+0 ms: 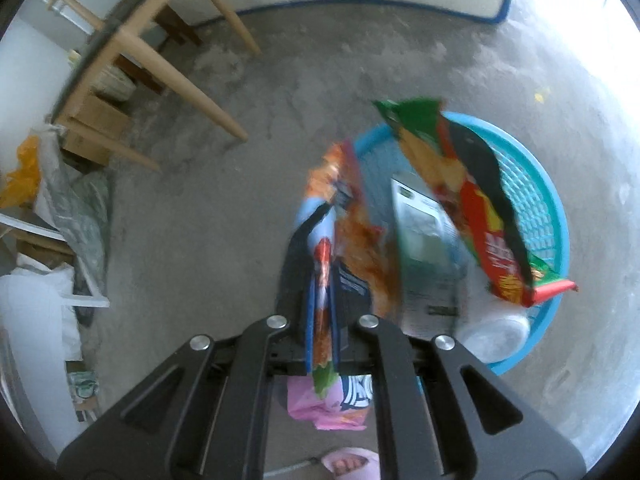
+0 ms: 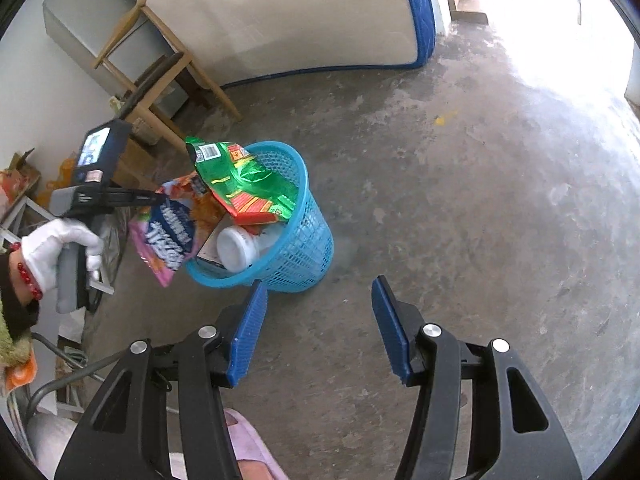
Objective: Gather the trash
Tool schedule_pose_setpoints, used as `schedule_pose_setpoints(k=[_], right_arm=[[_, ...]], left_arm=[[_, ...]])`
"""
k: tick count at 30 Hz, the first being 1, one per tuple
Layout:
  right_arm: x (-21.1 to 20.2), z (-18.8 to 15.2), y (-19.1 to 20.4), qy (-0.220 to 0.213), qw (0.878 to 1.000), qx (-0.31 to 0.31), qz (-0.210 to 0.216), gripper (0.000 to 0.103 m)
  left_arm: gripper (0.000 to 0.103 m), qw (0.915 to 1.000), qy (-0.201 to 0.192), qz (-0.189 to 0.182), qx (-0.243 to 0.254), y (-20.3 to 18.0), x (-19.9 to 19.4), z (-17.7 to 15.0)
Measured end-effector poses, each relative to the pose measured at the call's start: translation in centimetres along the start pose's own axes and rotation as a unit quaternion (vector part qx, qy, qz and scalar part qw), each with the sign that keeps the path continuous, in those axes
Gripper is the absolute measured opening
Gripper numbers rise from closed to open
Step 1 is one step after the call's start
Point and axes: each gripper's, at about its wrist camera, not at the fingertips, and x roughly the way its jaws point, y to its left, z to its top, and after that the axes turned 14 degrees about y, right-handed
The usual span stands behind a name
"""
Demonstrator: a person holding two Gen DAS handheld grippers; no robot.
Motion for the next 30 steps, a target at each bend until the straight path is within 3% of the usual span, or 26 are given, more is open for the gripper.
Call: schedule_pose_setpoints(k=[3, 5, 7, 13, 17, 22, 26, 28, 30], right_arm=[[-0.1, -0.2, 0.0, 0.004, 1.000, 0.007, 0.005, 0.053], [-0.2, -0.2, 0.0, 0.005, 1.000, 0.006, 0.004, 0.053], [-0.3, -0.2, 0.0, 0.005, 1.000, 0.007, 0.005, 0.053], [-1.4, -0.2, 0.6, -0.004, 1.000, 0.005, 0.021, 0.053], [-2.9, -0.1, 1.8, -0.020, 0.999, -0.007, 0.035, 0.053], [-6.0, 0.1, 4.2, -0.047, 0.997, -0.039, 0.048, 0.053], [-9.4, -0.2, 7.1, -0.072, 0.992, -0.087, 0.057, 0.053], [-11.5, -0.9, 9.4, -0.091, 0.987, -0.122, 0.052, 0.063], [-14.0, -2.0, 11.7, -0.116, 0.979, -0.157, 0.058, 0.071]], left_arm=[[0.009, 0.9968, 0.002, -0.074, -0.030, 0.4, -0.5, 0.3], [0.019, 0.9923, -0.016, -0.110, -0.055, 1.6, -1.6, 0.4], [0.041, 0.9870, -0.033, -0.134, -0.082, 3.0, -2.9, 0.1], [0.048, 0.9566, -0.086, -0.226, -0.163, 9.0, -8.4, -2.3], [0.050, 0.9398, -0.126, -0.258, -0.185, 12.4, -13.0, -5.1], [0.059, 0.9214, -0.207, -0.277, -0.177, 16.1, -21.1, -13.9], [0.073, 0.9169, -0.270, -0.250, -0.156, 16.8, -26.6, -23.8], [0.084, 0.9151, -0.294, -0.231, -0.152, 16.6, -28.5, -28.8], [0.085, 0.9120, -0.309, -0.214, -0.164, 16.3, -29.5, -33.6]])
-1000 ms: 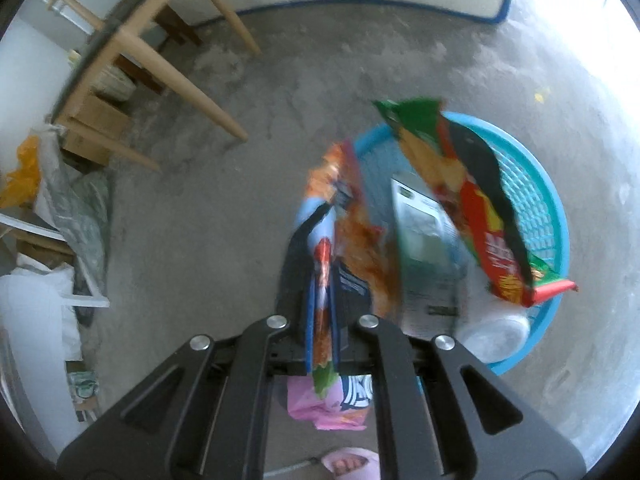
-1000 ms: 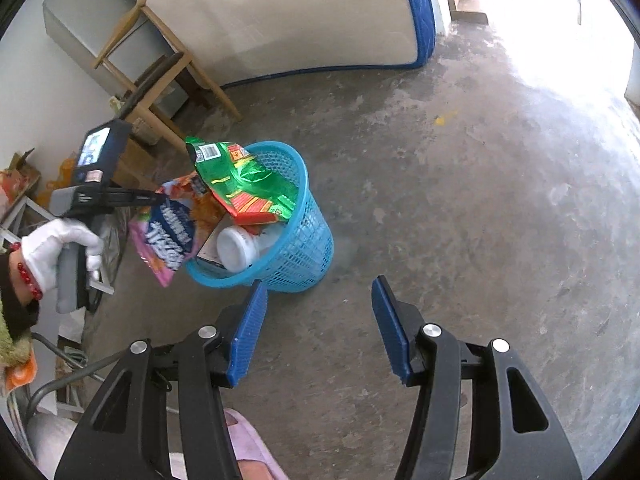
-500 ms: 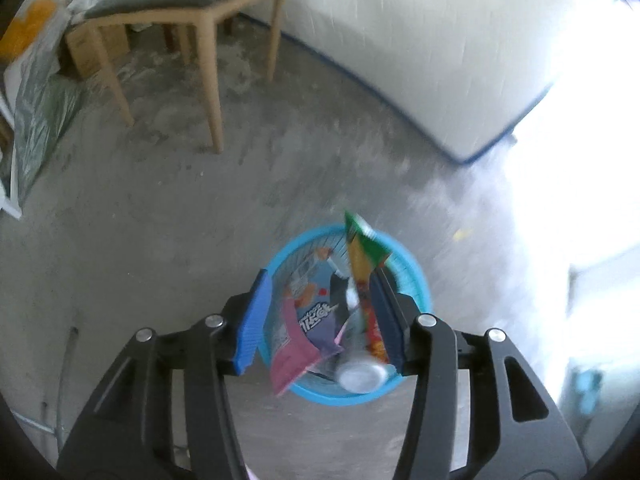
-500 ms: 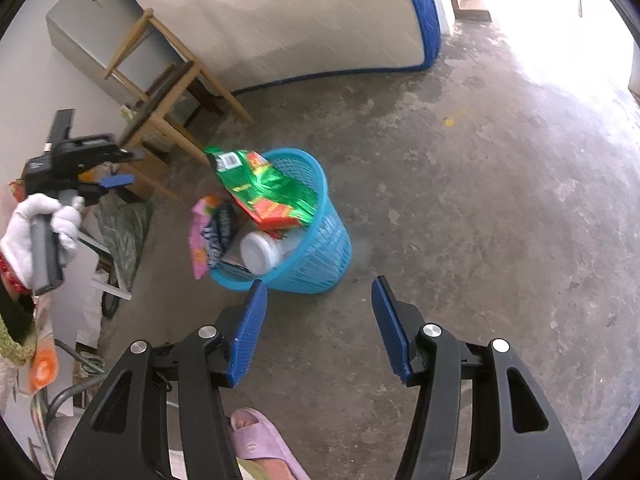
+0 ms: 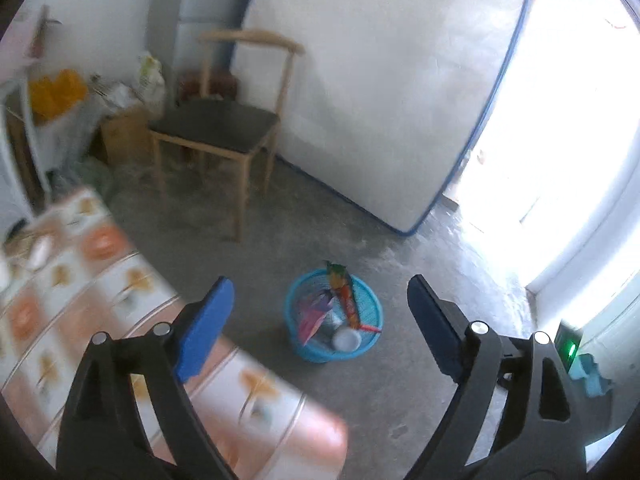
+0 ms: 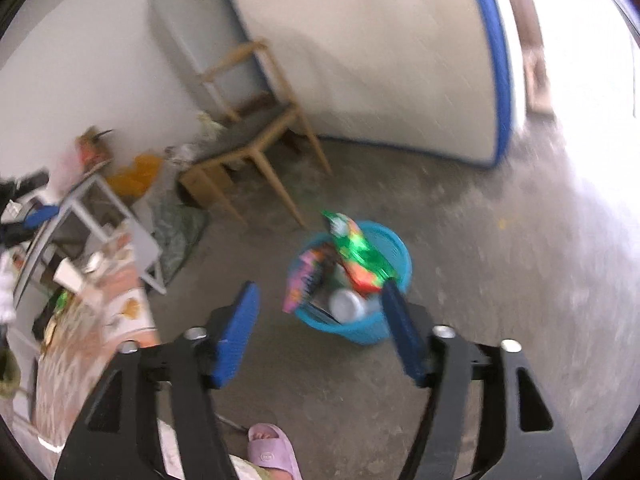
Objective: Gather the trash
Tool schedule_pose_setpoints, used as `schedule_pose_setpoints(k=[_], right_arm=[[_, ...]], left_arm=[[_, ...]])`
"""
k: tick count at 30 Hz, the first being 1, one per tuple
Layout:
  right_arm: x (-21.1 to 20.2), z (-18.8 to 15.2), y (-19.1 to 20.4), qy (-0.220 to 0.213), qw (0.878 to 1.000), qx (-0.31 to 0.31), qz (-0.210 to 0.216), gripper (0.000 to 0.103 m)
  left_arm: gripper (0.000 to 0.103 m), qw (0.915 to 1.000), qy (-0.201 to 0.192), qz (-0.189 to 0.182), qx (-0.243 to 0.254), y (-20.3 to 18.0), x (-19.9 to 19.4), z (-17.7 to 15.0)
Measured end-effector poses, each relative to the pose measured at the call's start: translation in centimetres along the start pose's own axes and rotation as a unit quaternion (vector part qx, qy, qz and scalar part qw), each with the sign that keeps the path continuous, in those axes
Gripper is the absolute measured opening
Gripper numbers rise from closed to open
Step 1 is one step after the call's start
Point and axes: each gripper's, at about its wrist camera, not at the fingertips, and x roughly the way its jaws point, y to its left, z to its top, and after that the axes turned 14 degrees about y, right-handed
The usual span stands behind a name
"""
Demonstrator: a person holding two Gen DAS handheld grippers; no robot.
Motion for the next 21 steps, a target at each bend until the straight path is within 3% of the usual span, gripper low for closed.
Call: schedule_pose_setpoints(k=[3, 6, 8, 14, 21], right_arm=[[-3.5, -0.2, 4.3, -0.035, 0.998, -0.057, 0.012, 0.084], [-6.6, -0.7, 8.2, -0.066, 0.992, -0.106, 0.015, 0.096], [-8.1, -1.1, 10.5, -0.079, 0.988, -0.134, 0.016, 0.096], [-10.4, -3.2, 16.4, -0.075, 0.975, -0.205, 0.025, 0.096], [-11.0, -6.5, 20.6, -0.041, 0.970, -0.233, 0.062, 0.097]], left_arm=[[0.091, 0.9984, -0.020, 0.024, -0.047, 0.8, -4.9, -5.2], [0.094, 0.9913, -0.043, 0.054, -0.112, 2.2, -9.2, -10.2], [0.094, 0.9861, -0.055, 0.066, -0.142, 2.9, -11.1, -12.7], [0.094, 0.9620, -0.072, 0.165, -0.205, 3.8, -14.3, -20.1], [0.094, 0.9324, -0.082, 0.237, -0.260, 4.6, -14.8, -23.8]])
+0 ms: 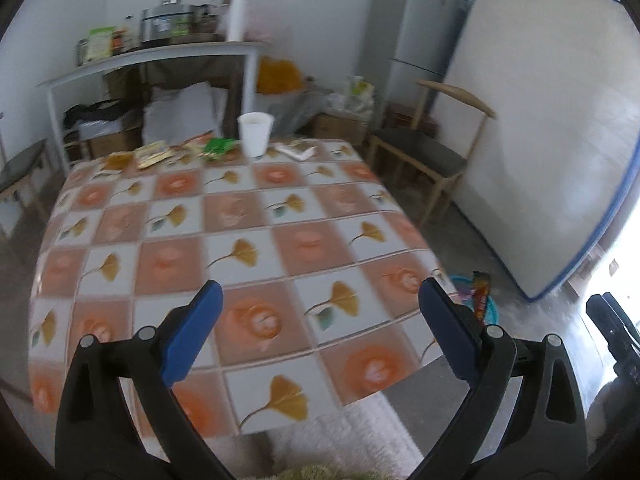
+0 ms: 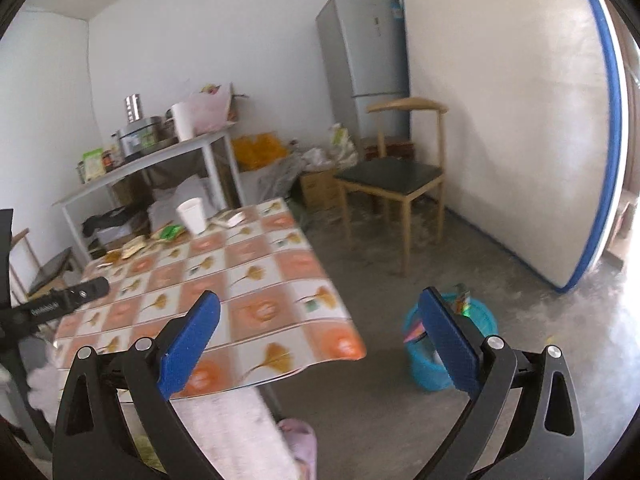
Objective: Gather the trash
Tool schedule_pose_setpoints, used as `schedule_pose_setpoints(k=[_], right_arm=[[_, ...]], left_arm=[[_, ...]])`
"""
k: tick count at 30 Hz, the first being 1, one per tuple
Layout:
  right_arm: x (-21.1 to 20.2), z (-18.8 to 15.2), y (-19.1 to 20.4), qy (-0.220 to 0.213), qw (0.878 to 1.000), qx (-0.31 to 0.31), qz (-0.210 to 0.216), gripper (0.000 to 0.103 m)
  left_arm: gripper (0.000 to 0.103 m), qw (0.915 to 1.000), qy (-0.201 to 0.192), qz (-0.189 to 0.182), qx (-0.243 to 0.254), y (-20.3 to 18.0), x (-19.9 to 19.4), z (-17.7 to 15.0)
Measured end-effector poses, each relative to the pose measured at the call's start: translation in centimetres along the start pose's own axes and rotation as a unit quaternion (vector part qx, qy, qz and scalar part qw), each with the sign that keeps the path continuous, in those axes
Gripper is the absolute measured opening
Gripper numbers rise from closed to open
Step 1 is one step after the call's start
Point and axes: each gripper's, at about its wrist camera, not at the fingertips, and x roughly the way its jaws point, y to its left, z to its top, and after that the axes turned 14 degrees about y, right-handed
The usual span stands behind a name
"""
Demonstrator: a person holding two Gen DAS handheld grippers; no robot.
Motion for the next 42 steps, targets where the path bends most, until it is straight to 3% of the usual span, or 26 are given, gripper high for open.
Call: schedule_pose_setpoints(k=[5, 11, 14, 19, 24, 30, 42], right_arm=[[1.4, -0.2, 3.2, 0.017, 0.999, -0.026, -0.019, 0.097], [2.7, 0.0, 5.5, 0.012, 0.999, -0.037, -0.037, 0.097], [3.5, -0.1, 5.7, 0.020, 0.998, -0.027, -0.053, 0.097], [5.7, -0.7, 6.6, 0.089, 0.991, -0.060, -0.081, 0.096], [7.2, -1.8, 5.8, 0.145, 0.985, -0.054, -0.081, 0.096], [7.4, -1.8, 5.0, 0.153, 0.983, -0.049, -0.090, 0.096], [7.7, -1.6, 4.4, 0.165, 0.981, -0.048, -0.089, 0.096]], left_arm=[[0.094, 0.9986, 0.001, 0.053, 0.003, 0.8, -0.2, -1.8], [0.094, 0.9966, -0.021, 0.078, -0.015, 1.0, -0.7, -1.9], [0.094, 0.9954, 0.007, 0.089, -0.035, 1.6, 0.3, -1.5], [0.094, 0.9930, 0.074, 0.079, -0.046, 2.4, 1.9, -1.9], [0.094, 0.9906, 0.089, 0.085, -0.060, 3.0, 2.5, -2.5], [0.094, 0.9895, 0.077, 0.105, -0.062, 3.3, 2.4, -2.3], [0.094, 0.9886, 0.087, 0.111, -0.053, 3.2, 2.9, -2.3]])
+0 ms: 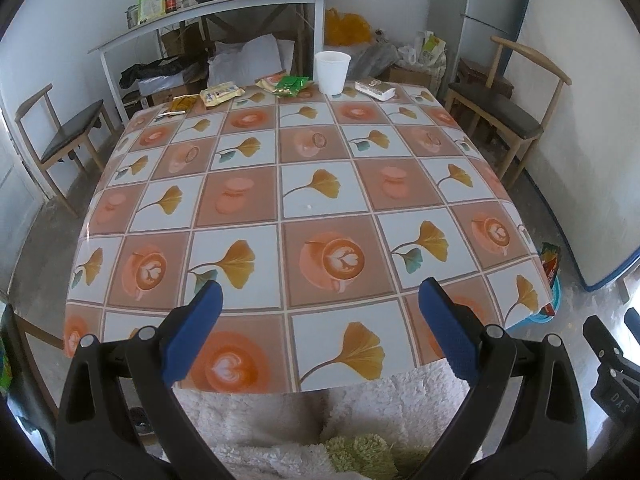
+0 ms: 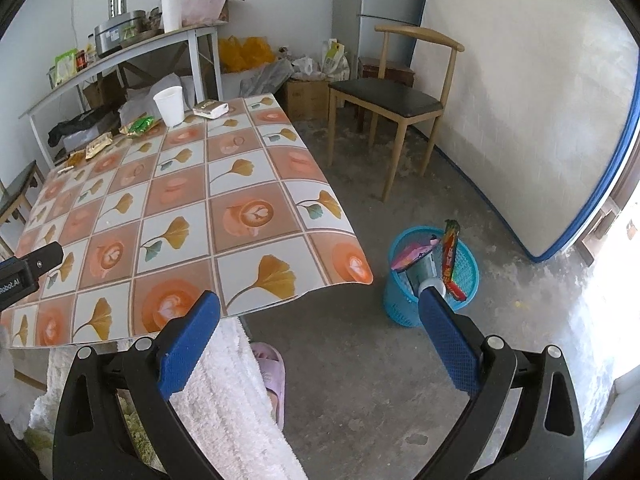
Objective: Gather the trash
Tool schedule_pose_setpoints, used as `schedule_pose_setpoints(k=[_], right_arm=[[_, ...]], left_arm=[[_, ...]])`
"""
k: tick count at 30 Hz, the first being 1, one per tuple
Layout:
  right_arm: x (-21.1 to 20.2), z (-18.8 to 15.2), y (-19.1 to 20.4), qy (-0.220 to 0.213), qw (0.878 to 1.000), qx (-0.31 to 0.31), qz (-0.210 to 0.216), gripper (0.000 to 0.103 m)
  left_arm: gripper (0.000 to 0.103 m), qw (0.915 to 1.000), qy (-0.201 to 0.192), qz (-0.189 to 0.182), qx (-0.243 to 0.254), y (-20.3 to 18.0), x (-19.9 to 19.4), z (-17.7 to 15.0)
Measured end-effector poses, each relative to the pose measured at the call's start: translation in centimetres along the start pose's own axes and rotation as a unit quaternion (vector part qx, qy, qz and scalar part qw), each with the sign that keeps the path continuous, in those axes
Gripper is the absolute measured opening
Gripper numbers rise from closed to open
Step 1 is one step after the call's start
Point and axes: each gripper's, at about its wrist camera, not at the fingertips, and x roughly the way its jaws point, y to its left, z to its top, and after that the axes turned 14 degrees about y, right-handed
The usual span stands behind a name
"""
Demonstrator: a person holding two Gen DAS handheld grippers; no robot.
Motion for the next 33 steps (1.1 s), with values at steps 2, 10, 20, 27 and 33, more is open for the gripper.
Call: schedule_pose_setpoints(k=[2, 10, 20, 27, 33], right_arm=[[0.1, 0.0, 0.0, 0.002, 1.000, -0.001, 0.004, 0.096], [0.3, -0.5, -0.4, 0.011, 1.000, 0.002, 0.002, 0.096], [0.4, -1.1, -1.3, 0.018, 1.000, 0.011, 0.000, 0.096], [0.3, -1.1, -1.4, 0.017, 1.000, 0.010, 0.000, 0.096], [0.3, -1.1, -1.2, 0.017, 1.000, 0.011, 0.000, 0.096]], left_arm=[[0.094, 1.0000, 0.000, 0.002, 0.003, 0.0, 0.0, -0.1], [0.094, 0.9998, 0.000, 0.004, 0.018, -0.9, 0.0, -0.3], [0.094, 0.9992, 0.001, -0.003, 0.039, -2.4, -0.2, -0.7], [0.094, 0.9991, 0.002, -0.002, 0.042, -2.5, -0.3, -0.8], [0.094, 0.9989, 0.000, 0.000, 0.047, -2.8, -0.5, -0.8]])
